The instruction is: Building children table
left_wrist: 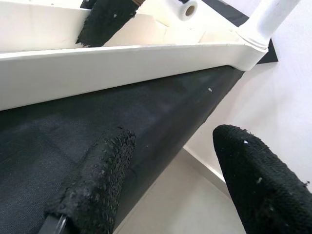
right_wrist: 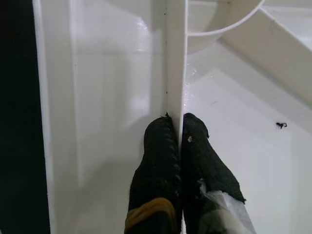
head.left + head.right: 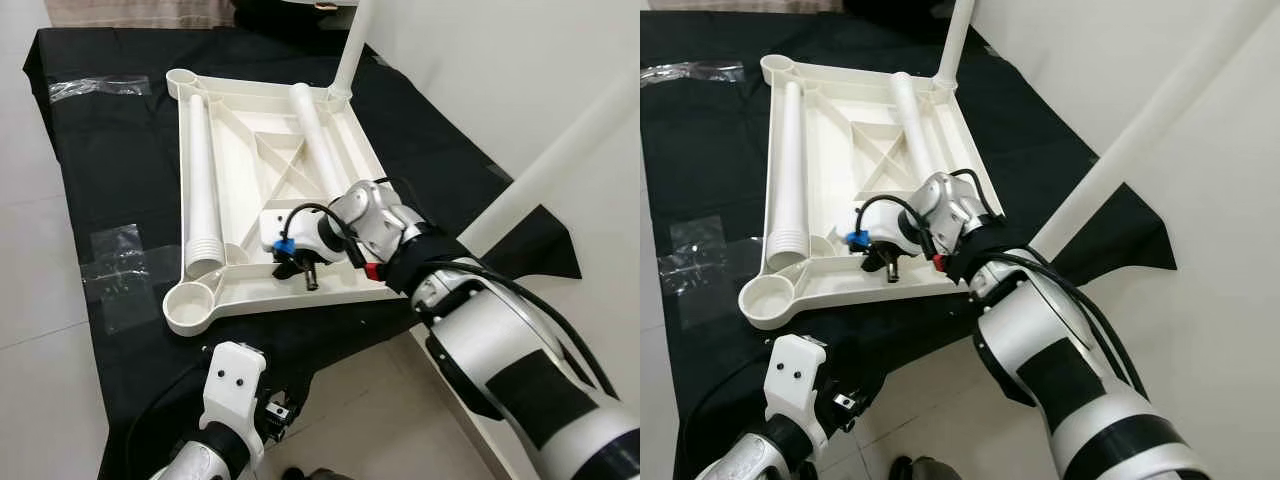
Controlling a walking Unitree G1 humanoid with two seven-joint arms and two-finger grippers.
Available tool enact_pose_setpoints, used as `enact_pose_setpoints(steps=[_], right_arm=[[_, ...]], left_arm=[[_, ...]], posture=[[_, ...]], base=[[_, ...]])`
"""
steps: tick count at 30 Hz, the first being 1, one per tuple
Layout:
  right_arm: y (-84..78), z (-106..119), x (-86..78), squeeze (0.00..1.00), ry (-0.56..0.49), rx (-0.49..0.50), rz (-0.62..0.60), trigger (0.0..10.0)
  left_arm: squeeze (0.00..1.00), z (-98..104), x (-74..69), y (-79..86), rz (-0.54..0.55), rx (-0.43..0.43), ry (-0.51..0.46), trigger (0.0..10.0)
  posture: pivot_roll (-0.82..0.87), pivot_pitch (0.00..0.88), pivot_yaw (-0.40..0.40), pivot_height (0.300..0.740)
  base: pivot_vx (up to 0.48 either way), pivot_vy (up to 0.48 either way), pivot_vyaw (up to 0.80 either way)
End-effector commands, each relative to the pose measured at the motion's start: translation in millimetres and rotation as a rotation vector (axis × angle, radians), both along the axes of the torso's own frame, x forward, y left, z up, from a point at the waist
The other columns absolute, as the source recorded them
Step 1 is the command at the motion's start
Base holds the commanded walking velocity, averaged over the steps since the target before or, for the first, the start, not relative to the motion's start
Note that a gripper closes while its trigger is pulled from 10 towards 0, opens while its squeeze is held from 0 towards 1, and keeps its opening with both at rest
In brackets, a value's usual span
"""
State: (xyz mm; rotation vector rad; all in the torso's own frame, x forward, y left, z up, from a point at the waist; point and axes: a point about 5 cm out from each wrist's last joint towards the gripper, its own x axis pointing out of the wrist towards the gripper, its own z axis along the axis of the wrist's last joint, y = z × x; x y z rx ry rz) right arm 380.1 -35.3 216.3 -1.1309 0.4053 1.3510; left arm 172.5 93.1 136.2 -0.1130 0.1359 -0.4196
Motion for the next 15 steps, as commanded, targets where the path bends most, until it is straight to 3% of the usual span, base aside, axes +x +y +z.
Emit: enact_pose_setpoints(steps=[1,4,7,8,15], right_arm=[[-20.7,-18.5,-0.2,0.00,0.038,-0.097,-0.016,0.0],[-38.6,-21.0,1.5,0.00,0.020,-0.182,0.004,0.0],[-45.8,-21.9,2.0,0.00,0.013,-0.216,0.009,0.0],[-63.7,-23.2,4.3,0.00,-0.012,-0.282,-0.001,0.0],[-93.8,-22.2,6.9,0.00,-0.056,-0.333,-0.026,0.0]], left_arm=[[0.00,-2.8,-2.4,-2.9,-0.007,-0.010,0.024,10.0],[0.00,-2.9,-2.4,-3.0,-0.007,-0.011,0.024,10.0],[0.00,-3.1,-2.4,-3.1,-0.008,-0.011,0.025,10.0],[0.00,-3.2,-2.2,-3.0,-0.008,-0.012,0.026,10.0],[0.00,-3.1,-1.7,-2.4,-0.008,-0.011,0.025,10.0]], posture=[[0.02,0.177,-0.257,0.740],[0.02,0.178,-0.255,0.740],[0.02,0.177,-0.257,0.740],[0.02,0.176,-0.255,0.740],[0.02,0.174,-0.252,0.740]], base=[[0.000,0.000,0.00],[0.000,0.000,0.00],[0.000,0.000,0.00],[0.000,0.000,0.00],[0.000,0.000,0.00]])
